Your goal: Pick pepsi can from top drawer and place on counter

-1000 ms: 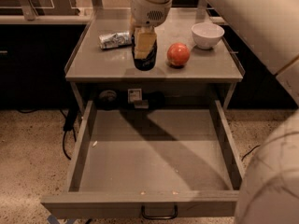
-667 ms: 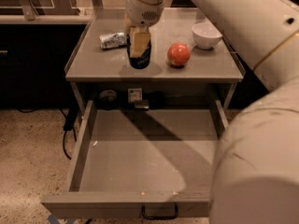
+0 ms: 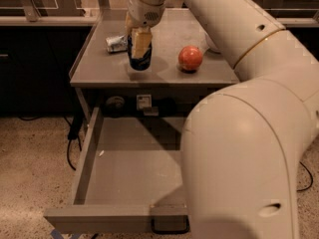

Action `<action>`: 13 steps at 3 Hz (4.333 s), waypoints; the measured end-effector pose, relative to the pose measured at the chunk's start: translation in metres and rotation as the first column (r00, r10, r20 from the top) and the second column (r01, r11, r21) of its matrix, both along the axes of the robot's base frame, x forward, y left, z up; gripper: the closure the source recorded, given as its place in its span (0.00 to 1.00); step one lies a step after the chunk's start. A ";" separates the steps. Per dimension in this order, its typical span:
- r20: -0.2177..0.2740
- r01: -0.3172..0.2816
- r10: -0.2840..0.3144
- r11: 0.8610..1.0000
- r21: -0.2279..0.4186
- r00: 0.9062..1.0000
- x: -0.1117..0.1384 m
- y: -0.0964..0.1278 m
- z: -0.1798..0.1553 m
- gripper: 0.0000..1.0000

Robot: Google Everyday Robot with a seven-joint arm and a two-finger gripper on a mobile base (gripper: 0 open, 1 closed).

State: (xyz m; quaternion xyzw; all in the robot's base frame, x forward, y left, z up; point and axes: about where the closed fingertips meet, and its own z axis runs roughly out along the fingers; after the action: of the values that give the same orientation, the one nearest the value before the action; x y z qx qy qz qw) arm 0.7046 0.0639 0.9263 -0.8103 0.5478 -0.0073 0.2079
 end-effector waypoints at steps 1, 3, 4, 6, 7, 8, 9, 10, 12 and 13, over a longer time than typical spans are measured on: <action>-0.066 0.010 -0.006 0.998 0.063 0.998 0.010 0.001 -0.014 1.00; -0.158 0.022 0.004 0.986 0.166 0.987 0.017 0.005 -0.030 1.00; -0.163 0.023 0.005 0.985 0.170 0.987 0.018 0.006 -0.028 1.00; -0.173 0.023 -0.007 0.996 0.088 0.985 0.023 0.018 -0.030 1.00; -0.178 0.015 -0.003 0.998 0.064 0.984 0.023 0.026 -0.031 0.98; -0.178 0.015 -0.003 0.998 0.064 0.984 0.023 0.026 -0.031 0.74; -0.178 0.015 -0.003 0.998 0.064 0.984 0.023 0.026 -0.031 0.44; -0.178 0.015 -0.003 0.998 0.064 0.984 0.023 0.026 -0.031 0.12; -0.178 0.015 -0.003 0.998 0.064 0.984 0.023 0.026 -0.031 0.00; -0.129 0.063 -0.052 0.994 0.084 0.990 0.025 0.019 -0.003 0.00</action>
Offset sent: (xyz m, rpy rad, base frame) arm 0.0226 -0.0081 -0.0227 0.1978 0.2103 -0.0194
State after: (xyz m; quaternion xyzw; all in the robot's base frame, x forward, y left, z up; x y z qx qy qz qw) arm 0.7294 0.0824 0.9231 -0.7831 0.5828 0.0622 0.2080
